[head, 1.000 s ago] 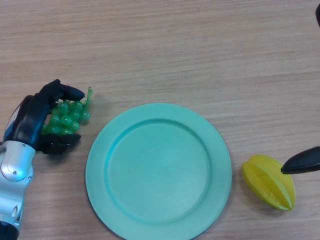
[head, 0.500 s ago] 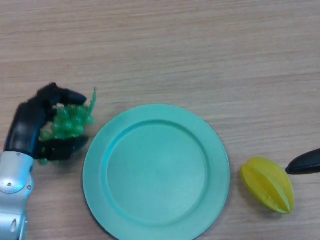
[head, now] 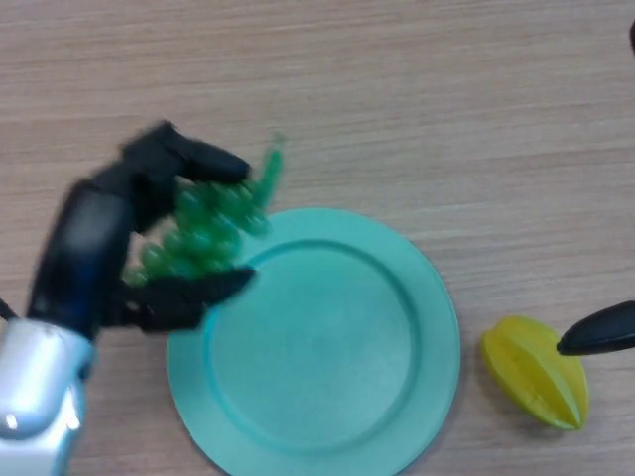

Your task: Pick up the green grapes and place it on the plate

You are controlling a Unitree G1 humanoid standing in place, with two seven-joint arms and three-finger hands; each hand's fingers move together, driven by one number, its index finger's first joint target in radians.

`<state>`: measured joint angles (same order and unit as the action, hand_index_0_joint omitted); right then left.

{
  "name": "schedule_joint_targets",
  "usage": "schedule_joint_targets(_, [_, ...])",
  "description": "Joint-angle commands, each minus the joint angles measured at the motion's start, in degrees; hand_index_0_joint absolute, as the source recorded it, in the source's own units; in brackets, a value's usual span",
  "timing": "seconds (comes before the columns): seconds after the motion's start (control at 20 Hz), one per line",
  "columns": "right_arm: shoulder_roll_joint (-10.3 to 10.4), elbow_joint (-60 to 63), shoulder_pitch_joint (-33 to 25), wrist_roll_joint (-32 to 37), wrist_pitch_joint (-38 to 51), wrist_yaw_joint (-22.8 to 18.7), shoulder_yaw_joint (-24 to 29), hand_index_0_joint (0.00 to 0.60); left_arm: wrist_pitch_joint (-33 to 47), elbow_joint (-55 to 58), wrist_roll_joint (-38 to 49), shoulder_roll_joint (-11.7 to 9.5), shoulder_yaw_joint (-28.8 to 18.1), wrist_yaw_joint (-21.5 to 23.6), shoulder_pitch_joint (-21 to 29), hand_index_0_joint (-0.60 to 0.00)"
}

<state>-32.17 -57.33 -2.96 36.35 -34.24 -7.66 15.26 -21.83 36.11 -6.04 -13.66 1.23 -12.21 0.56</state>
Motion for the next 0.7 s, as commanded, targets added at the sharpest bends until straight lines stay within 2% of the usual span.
schedule_joint_targets(0.05, [-1.4, -2.7, -1.4, 0.2, 8.6, -1.4, 3.4, 0.000, 13.3, 0.5, -6.7, -1.3, -0.2, -0.5, -0.3, -0.600])
schedule_joint_targets(0.1, [-1.3, -2.7, -1.5, 0.1, 8.3, -1.5, 3.0, 0.000, 14.1, 0.1, -4.8, 0.3, -1.1, -0.6, -0.5, -0.600])
schedule_joint_targets(0.15, [-1.0, -2.7, -1.5, -0.3, 8.2, -1.2, 2.9, 0.000, 14.2, 0.0, -2.6, 0.9, -1.4, -0.5, -0.3, -0.600])
schedule_joint_targets(0.25, [-0.5, -2.7, -1.6, -0.7, 7.9, -0.9, 2.8, 0.000, 13.8, 0.1, -0.6, 1.1, -1.4, -0.4, -0.3, -0.402])
schedule_joint_targets(0.3, [-0.1, -2.7, -1.9, -1.0, 7.5, -0.7, 2.8, 0.000, 13.0, 0.3, 0.3, 1.0, -1.2, -0.4, -0.3, -0.252])
schedule_joint_targets(0.35, [0.2, -2.7, -2.1, -1.3, 7.2, -0.4, 2.7, 0.000, 11.9, 0.7, 1.2, 0.9, -1.0, -0.7, -0.4, -0.152])
schedule_joint_targets(0.4, [1.1, -2.7, -2.9, -1.9, 6.3, 0.3, 2.7, 0.000, 8.8, 1.8, 2.9, 0.5, -0.5, -1.5, -0.4, -0.008])
schedule_joint_targets(0.55, [1.5, -2.7, -3.3, -2.2, 5.8, 0.6, 2.5, 0.000, 8.3, 2.5, 1.6, -0.1, -1.0, -2.5, 0.1, 0.000])
schedule_joint_targets(0.7, [1.6, -2.7, -3.4, -2.1, 5.6, 0.7, 2.5, 0.000, 5.4, 5.4, 5.7, -0.6, -6.0, -2.8, 2.5, 0.000])
